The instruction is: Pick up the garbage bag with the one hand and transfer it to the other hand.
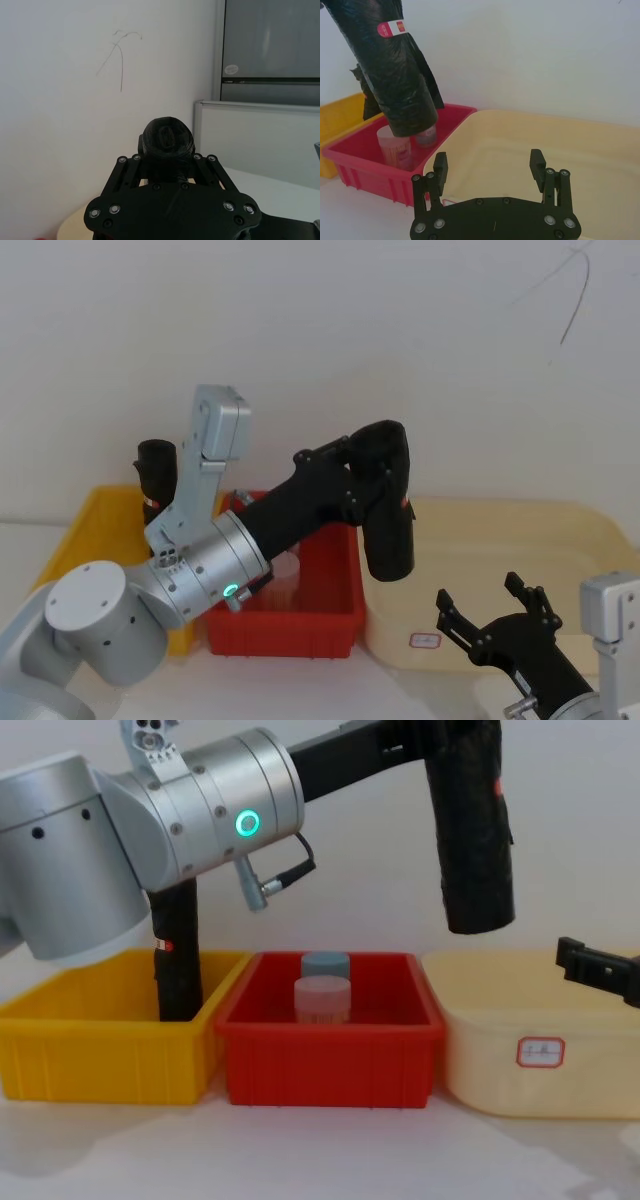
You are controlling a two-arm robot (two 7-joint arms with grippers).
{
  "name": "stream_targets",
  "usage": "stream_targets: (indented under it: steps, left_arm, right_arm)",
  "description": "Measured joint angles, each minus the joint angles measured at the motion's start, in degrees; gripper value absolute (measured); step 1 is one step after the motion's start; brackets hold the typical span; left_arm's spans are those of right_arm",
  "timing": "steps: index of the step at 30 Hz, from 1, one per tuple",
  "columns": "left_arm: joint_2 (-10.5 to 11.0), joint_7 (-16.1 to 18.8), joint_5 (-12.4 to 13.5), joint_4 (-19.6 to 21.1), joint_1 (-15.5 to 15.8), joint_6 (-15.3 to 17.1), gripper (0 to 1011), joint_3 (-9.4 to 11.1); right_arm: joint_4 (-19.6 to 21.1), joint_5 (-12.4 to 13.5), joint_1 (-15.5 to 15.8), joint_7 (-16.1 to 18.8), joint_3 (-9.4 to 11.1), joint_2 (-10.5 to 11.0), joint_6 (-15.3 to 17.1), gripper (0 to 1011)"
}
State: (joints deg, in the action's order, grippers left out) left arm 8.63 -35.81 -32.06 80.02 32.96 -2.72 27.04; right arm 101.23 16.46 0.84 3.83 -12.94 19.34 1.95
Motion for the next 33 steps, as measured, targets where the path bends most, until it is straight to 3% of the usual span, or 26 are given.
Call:
stream_targets:
  steps: [19,33]
  left_arm:
    - [-0.54,0.70,-3.10,-1.01,-1.32,0.75,375,-0.10]
    - [-0.60,0.88,-3.72,-1.21,-1.54,0.87,375,-0.13]
  right_arm:
    - [0.46,-0.01,0.03,0.79,-0.01,0.33,0.17,1000]
    - [3.10,-0.74,-1.00,6.40,-1.82,3.08,1.70,1001]
